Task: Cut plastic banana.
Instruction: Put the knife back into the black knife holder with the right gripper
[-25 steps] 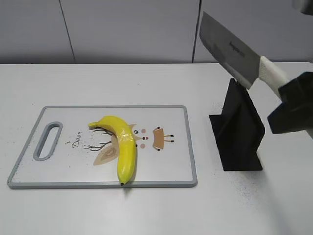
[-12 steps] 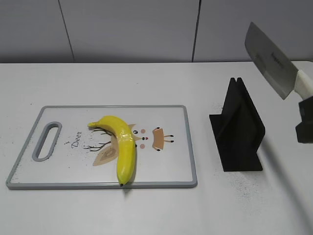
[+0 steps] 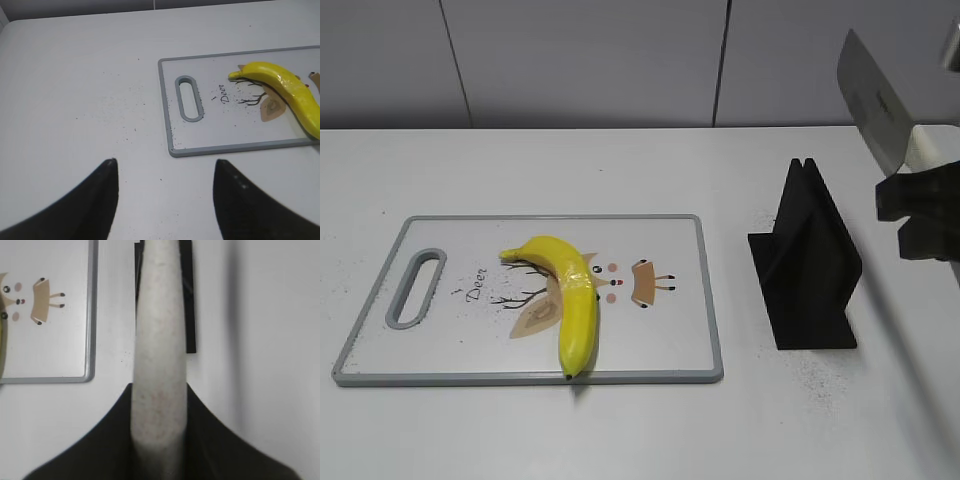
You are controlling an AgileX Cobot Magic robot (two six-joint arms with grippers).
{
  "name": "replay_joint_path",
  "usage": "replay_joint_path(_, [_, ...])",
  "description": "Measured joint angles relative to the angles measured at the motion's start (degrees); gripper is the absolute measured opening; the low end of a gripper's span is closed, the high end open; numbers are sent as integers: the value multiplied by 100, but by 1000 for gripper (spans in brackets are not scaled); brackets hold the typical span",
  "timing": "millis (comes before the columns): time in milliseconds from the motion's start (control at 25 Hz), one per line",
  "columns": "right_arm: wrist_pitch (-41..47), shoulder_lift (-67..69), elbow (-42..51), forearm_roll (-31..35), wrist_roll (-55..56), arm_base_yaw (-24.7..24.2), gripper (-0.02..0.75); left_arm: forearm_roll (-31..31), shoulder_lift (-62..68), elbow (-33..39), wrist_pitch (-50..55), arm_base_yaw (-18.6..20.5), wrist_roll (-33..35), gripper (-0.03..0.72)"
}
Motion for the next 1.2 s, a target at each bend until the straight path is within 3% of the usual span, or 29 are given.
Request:
replay_joint_path(400, [-326, 966, 17, -132, 0, 0, 167, 17, 0, 0, 0, 0, 0, 563])
replay_joint_path(1200, [-541, 1576, 17, -302, -19, 0, 167, 28, 0, 0, 0, 0, 0, 546])
